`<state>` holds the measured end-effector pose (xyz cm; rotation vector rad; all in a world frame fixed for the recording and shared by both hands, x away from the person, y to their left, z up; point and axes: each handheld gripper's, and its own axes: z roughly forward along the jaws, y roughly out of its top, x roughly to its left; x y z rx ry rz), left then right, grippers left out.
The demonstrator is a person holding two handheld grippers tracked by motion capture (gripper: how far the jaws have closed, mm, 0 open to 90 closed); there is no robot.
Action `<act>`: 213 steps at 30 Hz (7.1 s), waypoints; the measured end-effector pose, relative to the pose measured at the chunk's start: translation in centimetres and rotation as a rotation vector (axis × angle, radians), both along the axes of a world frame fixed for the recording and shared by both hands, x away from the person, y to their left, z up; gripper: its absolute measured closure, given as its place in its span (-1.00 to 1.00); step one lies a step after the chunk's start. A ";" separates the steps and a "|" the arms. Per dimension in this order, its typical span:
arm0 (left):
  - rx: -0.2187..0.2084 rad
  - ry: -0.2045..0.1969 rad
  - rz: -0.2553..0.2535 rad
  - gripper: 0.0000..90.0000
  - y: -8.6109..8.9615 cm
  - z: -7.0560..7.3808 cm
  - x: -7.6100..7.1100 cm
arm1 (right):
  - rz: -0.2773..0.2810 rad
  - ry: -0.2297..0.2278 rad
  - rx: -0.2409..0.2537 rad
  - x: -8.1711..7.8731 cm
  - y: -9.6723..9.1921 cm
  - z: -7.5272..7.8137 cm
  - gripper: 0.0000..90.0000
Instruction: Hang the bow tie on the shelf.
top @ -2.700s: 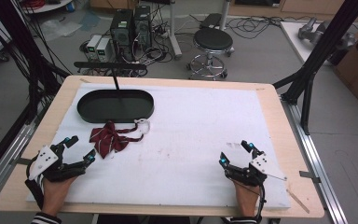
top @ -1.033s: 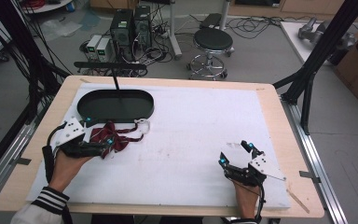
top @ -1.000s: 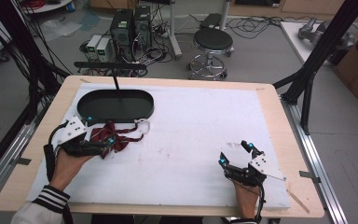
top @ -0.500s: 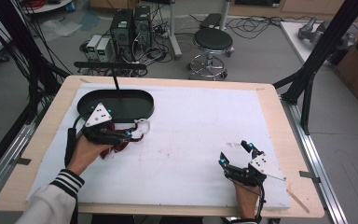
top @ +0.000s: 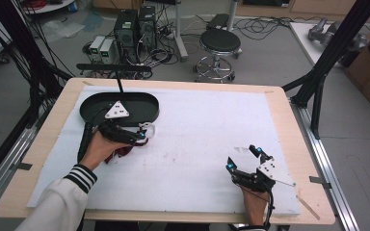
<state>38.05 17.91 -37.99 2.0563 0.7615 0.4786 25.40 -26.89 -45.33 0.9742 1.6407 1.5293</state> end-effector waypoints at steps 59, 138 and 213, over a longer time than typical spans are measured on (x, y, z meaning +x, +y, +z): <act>0.382 0.476 0.065 0.46 -6.6 -3.1 5.1 | -0.011 -0.006 0.020 -0.1 -0.2 0.0 -0.80; -0.123 -0.180 0.308 0.86 8.0 10.3 3.2 | -0.010 -0.018 0.023 -0.2 -0.2 -0.1 -0.80; -0.096 -0.056 0.308 0.05 7.5 3.5 8.3 | -0.012 -0.028 0.029 -0.2 -0.3 -0.1 -0.80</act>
